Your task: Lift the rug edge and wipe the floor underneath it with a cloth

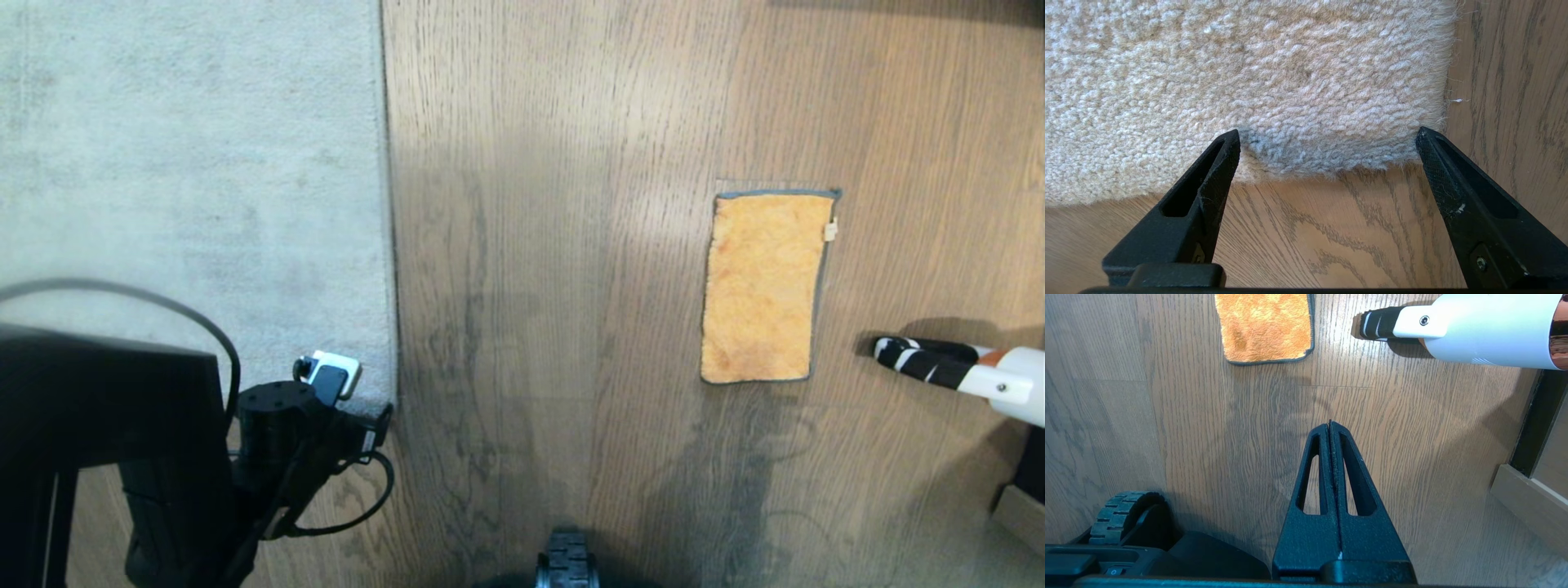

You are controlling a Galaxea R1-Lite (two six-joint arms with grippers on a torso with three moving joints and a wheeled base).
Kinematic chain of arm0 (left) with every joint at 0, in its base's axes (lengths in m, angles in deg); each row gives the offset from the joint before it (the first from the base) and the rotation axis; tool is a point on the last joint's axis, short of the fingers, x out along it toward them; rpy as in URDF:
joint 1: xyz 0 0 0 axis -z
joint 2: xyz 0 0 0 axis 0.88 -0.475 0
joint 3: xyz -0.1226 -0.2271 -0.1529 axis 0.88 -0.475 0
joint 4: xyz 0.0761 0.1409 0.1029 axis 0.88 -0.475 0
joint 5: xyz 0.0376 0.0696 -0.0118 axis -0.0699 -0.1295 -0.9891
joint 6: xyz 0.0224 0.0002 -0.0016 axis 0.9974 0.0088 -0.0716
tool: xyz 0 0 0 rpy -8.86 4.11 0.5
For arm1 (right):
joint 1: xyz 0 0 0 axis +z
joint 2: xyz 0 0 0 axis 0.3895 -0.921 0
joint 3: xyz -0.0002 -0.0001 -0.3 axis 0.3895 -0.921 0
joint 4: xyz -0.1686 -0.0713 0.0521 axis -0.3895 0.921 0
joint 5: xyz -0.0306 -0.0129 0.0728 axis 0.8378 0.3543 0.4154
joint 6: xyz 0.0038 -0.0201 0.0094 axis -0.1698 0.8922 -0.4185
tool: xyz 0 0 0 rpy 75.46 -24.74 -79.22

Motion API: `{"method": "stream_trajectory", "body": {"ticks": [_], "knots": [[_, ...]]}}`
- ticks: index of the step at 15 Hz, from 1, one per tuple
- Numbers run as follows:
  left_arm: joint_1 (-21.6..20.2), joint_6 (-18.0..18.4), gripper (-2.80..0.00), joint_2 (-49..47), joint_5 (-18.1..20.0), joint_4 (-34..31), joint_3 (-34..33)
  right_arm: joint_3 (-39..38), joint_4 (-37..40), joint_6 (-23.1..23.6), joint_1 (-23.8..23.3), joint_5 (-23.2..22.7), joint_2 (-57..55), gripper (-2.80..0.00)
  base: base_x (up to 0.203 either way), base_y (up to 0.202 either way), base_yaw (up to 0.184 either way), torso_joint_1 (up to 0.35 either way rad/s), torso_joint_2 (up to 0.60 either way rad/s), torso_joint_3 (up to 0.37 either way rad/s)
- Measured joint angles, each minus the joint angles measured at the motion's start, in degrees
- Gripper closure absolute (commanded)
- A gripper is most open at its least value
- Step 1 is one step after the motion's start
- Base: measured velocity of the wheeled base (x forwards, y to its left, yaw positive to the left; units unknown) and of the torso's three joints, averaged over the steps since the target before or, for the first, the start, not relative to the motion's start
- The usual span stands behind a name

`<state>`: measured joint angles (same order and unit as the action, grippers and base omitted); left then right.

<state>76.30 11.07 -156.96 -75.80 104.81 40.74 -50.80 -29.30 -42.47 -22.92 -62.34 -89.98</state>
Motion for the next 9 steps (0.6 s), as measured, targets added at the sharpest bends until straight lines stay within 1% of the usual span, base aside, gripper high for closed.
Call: {"method": "stream_trajectory", "body": {"ticks": [3,5,9], "knots": [[0.66,-0.36,-2.8,0.38,-0.09,-0.28,0.76,0.0,-0.02,0.02,0.0,-0.02,0.0,0.0,0.0,0.0,0.0,0.0,0.0,0.0],[1.44,-1.49,-2.8,0.9,0.28,0.59,0.88,0.0,-0.09,0.01,-0.09,-0.02,0.0,0.0,0.0,0.0,0.0,0.0,0.0,0.0],[1.58,-1.72,-2.8,1.18,0.38,0.35,0.79,0.0,0.0,0.0,0.0,0.0,0.0,0.0,0.0,0.0,0.0,0.0,0.0,0.0]]}}
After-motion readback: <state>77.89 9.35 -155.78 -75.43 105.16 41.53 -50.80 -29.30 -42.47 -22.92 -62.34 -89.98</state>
